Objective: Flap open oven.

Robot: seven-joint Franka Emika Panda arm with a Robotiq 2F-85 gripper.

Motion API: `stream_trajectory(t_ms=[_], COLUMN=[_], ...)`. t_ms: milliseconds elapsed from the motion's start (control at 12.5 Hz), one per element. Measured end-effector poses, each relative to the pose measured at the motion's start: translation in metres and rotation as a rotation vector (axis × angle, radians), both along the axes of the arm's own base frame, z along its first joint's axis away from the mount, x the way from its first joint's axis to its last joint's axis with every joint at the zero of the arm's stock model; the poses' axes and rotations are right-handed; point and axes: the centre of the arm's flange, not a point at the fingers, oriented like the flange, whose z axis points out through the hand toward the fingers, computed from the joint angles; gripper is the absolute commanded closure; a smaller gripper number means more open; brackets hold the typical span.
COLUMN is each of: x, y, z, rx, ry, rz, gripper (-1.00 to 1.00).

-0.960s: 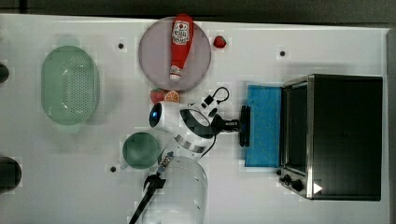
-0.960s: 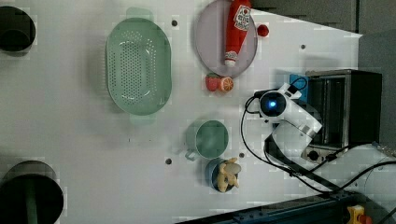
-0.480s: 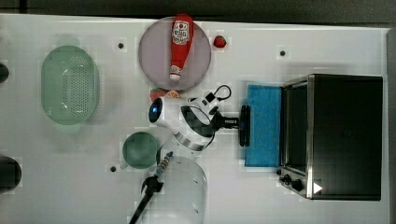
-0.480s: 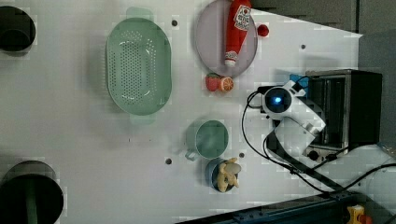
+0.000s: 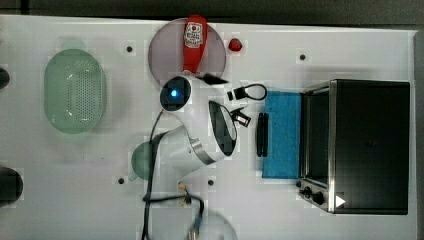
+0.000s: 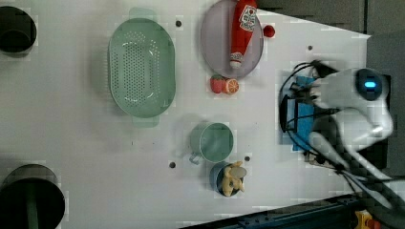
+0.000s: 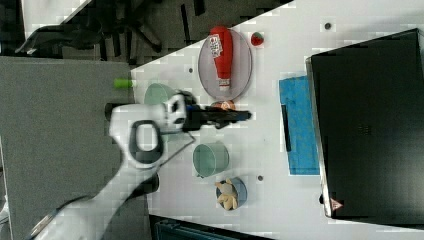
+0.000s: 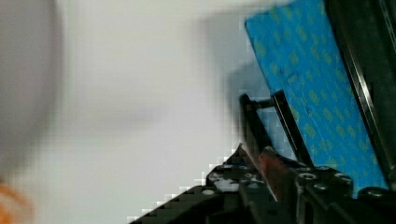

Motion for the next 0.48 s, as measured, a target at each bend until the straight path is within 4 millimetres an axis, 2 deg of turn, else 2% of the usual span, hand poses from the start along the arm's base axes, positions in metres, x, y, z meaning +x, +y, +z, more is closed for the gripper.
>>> stream_trajectory(t_ms=[240, 320, 480], x=[0.007, 0.004, -0.005], y=[0.008, 0.009, 0.007], z=[0.111, 0.140, 0.179], rx=[0.189, 0.251, 0.370], ry=[-0.157, -0.197, -0.227], rz=[-0.150, -0.187, -0.273], gripper=[0.65, 0.65, 0.65])
